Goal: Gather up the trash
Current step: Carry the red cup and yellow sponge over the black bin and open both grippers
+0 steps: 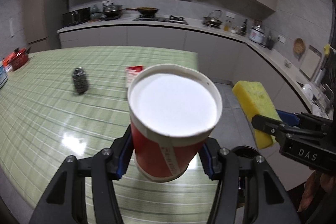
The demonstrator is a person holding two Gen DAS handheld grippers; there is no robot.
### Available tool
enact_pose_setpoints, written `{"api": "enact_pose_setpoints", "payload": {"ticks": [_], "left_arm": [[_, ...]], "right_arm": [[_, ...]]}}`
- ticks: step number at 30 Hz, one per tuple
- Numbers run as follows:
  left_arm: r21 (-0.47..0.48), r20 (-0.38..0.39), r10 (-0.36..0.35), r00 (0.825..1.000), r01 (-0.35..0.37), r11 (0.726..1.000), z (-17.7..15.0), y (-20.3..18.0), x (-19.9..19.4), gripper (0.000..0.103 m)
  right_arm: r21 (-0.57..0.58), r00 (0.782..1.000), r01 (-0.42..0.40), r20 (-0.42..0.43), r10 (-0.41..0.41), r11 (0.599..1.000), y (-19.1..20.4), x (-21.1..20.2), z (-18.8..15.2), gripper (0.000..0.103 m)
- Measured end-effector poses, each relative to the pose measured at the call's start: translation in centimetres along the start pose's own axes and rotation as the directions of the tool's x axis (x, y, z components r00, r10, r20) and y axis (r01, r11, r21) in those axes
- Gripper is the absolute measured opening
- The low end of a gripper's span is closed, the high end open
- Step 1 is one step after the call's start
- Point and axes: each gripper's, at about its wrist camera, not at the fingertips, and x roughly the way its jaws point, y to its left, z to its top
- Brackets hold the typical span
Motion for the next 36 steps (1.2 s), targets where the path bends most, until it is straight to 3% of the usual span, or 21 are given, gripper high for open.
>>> {"api": "enact_pose_setpoints", "payload": {"ticks": [9,18,26,36], "left_arm": [[0.083,-0.016,-0.097,0.995,0.098,0.992,-1.4,-7.9,0.0,0.057],[0.137,-0.090,-0.159,0.983,0.170,0.976,-3.9,-15.1,2.1,0.057],[0.148,-0.201,-0.165,0.966,0.196,0.969,-8.4,-19.5,5.4,0.057],[0.139,-0.292,-0.137,0.947,0.184,0.973,-11.9,-21.7,9.0,0.057]], "right_arm": [[0.088,0.996,0.088,0.004,-0.089,0.992,-8.1,-4.7,-3.8,0.051],[0.159,0.988,0.154,-0.045,-0.148,0.975,-14.7,-6.3,-8.1,0.051],[0.212,0.979,0.177,-0.136,-0.151,0.961,-19.2,-4.4,-12.8,0.051],[0.247,0.970,0.158,-0.221,-0.104,0.956,-21.7,0.3,-16.9,0.051]]}}
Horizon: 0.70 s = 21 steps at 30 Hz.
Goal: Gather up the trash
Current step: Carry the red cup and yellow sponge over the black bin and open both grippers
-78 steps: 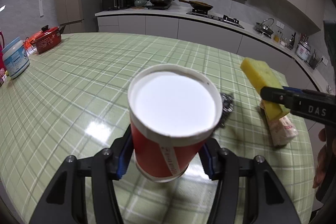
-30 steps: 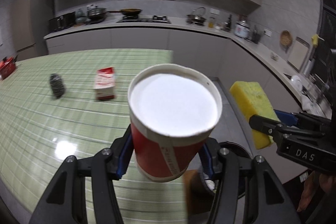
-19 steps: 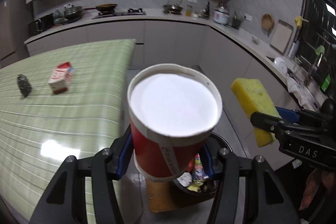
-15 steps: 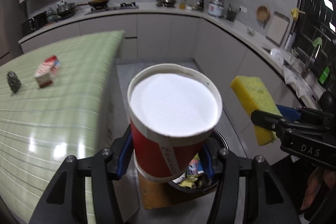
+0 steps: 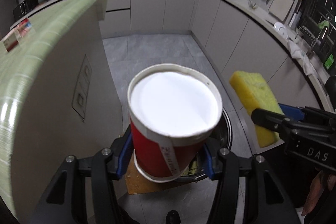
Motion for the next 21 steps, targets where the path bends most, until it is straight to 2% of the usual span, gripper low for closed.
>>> {"api": "enact_pose_setpoints", "payload": {"ticks": [9,15,16,18,19,20,21], "left_arm": [[-0.019,-0.074,0.016,0.997,-0.017,1.000,-1.3,-1.0,4.8,0.057],[-0.028,-0.128,0.023,0.992,-0.027,0.999,-1.8,-1.3,8.2,0.057],[-0.033,-0.139,0.015,0.990,-0.020,0.999,-1.9,-1.3,8.7,0.058],[-0.039,-0.151,0.027,0.988,-0.033,0.999,-1.9,-1.0,9.7,0.068],[-0.057,-0.153,0.052,0.987,-0.062,0.996,-1.9,-0.6,10.0,0.071],[-0.076,-0.149,0.070,0.986,-0.082,0.994,-2.0,-0.3,9.9,0.083],[-0.092,-0.133,0.072,0.988,-0.085,0.992,-2.0,0.0,9.6,0.092]], "right_arm": [[0.009,0.996,-0.030,-0.085,0.031,1.000,-1.6,5.6,-0.7,0.051],[0.005,0.987,-0.069,-0.146,0.069,0.998,-2.0,9.5,0.4,0.051],[0.012,0.984,-0.082,-0.155,0.083,0.997,-2.1,10.1,0.7,0.054],[0.043,0.978,-0.114,-0.172,0.119,0.993,-2.3,11.5,1.5,0.063],[0.058,0.979,-0.098,-0.173,0.107,0.994,-2.7,11.9,1.7,0.091],[0.087,0.985,-0.058,-0.158,0.071,0.995,-3.4,12.2,2.1,0.103],[0.111,0.987,-0.048,-0.145,0.063,0.993,-3.9,12.1,2.3,0.103]]}}
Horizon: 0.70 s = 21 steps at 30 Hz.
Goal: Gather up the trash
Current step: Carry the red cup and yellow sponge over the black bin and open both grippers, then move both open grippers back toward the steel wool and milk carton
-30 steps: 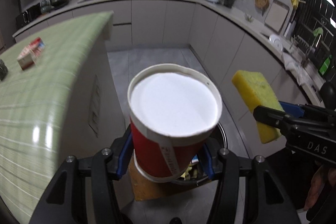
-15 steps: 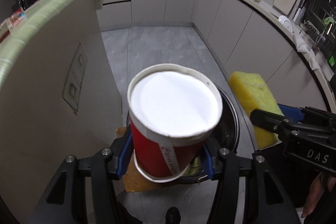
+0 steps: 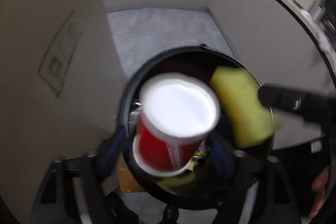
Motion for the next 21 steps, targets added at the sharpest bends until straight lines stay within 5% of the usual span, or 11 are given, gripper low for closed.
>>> {"api": "enact_pose_setpoints", "payload": {"ticks": [21], "left_arm": [[0.000,0.005,-0.004,1.000,0.004,1.000,0.2,-0.3,-3.4,0.099]], "right_arm": [[0.045,0.990,0.112,0.080,-0.116,0.993,-2.3,-3.8,-0.7,0.103]]}}
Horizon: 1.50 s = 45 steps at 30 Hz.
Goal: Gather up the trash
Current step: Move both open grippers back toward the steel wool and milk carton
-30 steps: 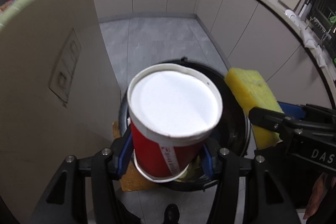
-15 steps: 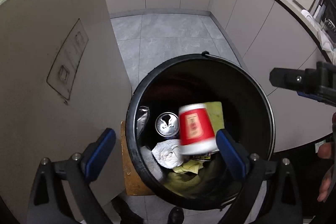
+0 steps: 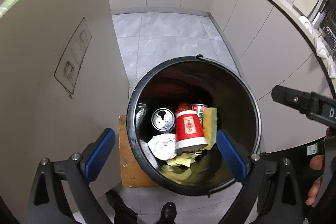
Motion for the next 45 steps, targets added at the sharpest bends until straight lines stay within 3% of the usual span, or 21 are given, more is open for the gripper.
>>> {"api": "enact_pose_setpoints", "payload": {"ticks": [13,22,28,34,45], "left_arm": [[0.043,0.125,-0.053,0.991,0.048,0.998,1.5,-1.2,-8.4,0.100],[-0.001,0.225,-0.013,0.974,0.014,1.000,2.9,1.3,-13.4,0.100],[-0.081,0.291,0.042,0.956,-0.019,0.997,2.6,5.8,-16.4,0.100],[-0.181,0.317,0.132,0.939,-0.077,0.980,2.0,12.2,-18.5,0.100],[-0.396,0.318,0.309,0.896,-0.171,0.902,0.1,25.9,-22.4,0.100]], "right_arm": [[-0.007,0.992,0.023,0.127,-0.022,1.000,0.5,-7.4,0.6,0.103],[-0.075,0.973,0.065,0.225,-0.046,0.995,3.7,-12.8,1.7,0.103],[-0.157,0.966,-0.002,0.253,0.042,0.988,8.0,-15.2,2.8,0.103],[-0.245,0.959,-0.052,0.259,0.117,0.968,14.7,-15.9,3.4,0.103],[-0.399,0.943,-0.139,0.226,0.245,0.906,28.1,-15.8,4.1,0.103]]}}
